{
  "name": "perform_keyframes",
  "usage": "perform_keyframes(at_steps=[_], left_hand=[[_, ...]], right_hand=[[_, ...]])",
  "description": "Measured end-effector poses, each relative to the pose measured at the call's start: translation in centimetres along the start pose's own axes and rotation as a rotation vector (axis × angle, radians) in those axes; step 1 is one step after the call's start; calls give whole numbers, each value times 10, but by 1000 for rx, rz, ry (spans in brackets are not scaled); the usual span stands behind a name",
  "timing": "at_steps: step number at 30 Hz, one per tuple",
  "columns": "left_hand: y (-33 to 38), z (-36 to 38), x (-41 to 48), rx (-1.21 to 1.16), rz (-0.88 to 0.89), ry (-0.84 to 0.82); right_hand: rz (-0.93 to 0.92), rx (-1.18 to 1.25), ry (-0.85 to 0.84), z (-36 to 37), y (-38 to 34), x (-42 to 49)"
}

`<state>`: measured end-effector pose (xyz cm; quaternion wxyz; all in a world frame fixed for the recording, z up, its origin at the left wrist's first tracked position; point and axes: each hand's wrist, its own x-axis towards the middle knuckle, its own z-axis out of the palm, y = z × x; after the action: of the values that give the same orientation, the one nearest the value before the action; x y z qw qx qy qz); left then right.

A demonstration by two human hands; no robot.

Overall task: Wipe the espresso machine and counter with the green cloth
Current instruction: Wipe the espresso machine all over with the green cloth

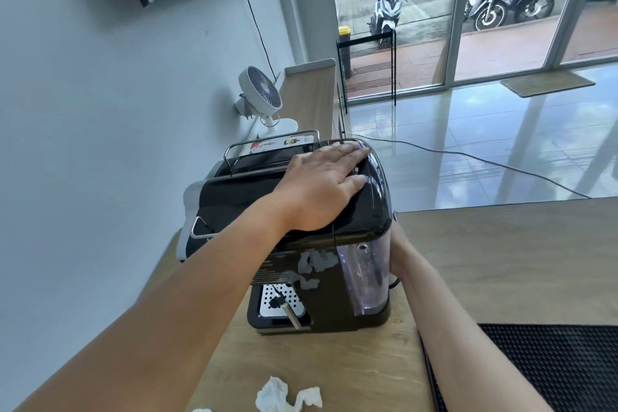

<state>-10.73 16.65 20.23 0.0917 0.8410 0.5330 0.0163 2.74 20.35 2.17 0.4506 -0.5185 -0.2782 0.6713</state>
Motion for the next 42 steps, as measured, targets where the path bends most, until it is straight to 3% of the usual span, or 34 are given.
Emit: perform_keyframes(at_steps=[9, 15, 18, 25, 27, 32, 35, 40, 42], left_hand=[[-6, 1, 5, 0, 2, 12], [-6, 0, 4, 5, 6, 20], [-7, 0, 3, 10, 20, 28], [-11, 1, 9, -1, 8, 26], [-10, 0, 9, 4, 8, 28], [-5, -1, 6, 22, 9, 32], [-3, 1, 6, 18, 12, 32], [-3, -2, 9, 18, 10, 48], [-2, -1, 8, 11, 10, 43]], right_hand=[[-201, 107, -95, 9, -32, -14], [26, -56, 120, 8, 16, -29], [33, 73, 175, 7, 36, -53], [-456, 154, 83, 31, -1, -81], [-505, 127, 69, 28, -5, -82], [-269, 114, 184, 21, 54, -80], [-177, 164, 383, 41, 90, -100], [-523, 101, 444, 88, 65, -137], [-631, 36, 548, 85, 49, -131]])
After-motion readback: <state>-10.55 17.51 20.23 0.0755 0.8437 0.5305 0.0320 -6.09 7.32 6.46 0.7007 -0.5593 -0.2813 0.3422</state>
